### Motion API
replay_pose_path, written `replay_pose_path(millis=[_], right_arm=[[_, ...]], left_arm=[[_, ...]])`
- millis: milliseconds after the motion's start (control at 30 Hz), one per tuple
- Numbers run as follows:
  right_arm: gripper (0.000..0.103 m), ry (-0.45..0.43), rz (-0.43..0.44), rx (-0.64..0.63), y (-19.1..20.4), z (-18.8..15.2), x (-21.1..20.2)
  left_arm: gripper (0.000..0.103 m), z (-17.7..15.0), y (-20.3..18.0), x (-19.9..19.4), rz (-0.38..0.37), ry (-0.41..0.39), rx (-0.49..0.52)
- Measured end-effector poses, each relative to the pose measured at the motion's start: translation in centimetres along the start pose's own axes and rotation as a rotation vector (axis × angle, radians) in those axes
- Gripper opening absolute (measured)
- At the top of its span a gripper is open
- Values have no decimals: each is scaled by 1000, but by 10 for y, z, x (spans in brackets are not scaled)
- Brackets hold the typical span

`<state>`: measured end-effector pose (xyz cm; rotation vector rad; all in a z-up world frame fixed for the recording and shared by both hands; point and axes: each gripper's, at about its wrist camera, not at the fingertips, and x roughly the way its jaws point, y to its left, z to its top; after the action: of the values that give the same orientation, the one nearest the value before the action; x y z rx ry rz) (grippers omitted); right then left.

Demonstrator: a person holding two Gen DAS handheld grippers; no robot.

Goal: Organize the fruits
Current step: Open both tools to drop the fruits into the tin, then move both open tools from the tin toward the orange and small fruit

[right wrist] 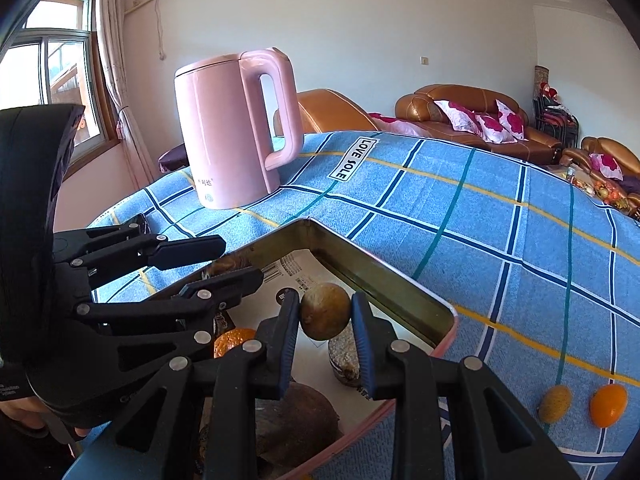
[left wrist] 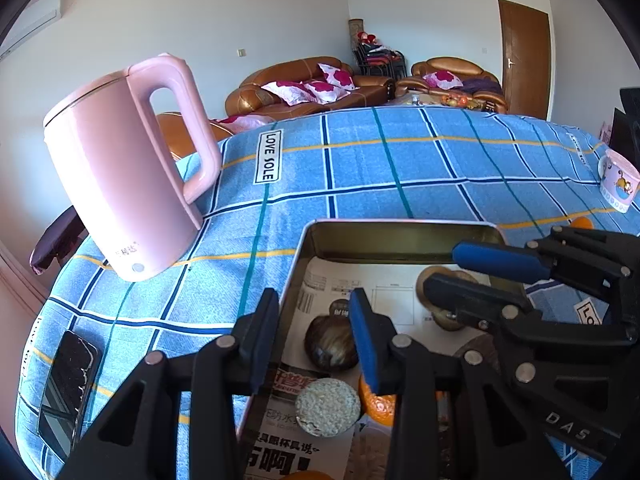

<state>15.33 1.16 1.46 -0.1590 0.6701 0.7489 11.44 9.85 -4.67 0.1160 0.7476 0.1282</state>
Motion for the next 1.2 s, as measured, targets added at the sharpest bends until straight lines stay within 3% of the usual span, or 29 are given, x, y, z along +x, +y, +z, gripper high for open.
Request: replay_pose_path(millis=[67,200,333,533,633,700,1000,1200], right_arm=[[29,-7,1,2,-1,1,-1],[32,-23,-6,24,-5,0,-7],[42,-45,-13,71,-16,-1,-16],[48,-48,-28,129,-31,-4,-30],[49,-40,-64,134,-40,-7,-39],[49,-34,-104,128,-48,-11,-48],[49,-2,-389,213,-133,-41,-95],[49,36,-404,307,-170,-54,-97]], left_arm=[[47,0,1,-1,6,-3,-3],[67,0,0,-7,41,-19,-4],[71,1,-3,-11,24,-31,0],[76,5,-15,-25,3,-71,-10],[83,9,-23,-36,-29,-107,-34],[94,11,-32,-43,-45,-137,-40],[95,28,-97,-54,-136,-189,-15],[95,33,-133,-34,-155,-160,-9]])
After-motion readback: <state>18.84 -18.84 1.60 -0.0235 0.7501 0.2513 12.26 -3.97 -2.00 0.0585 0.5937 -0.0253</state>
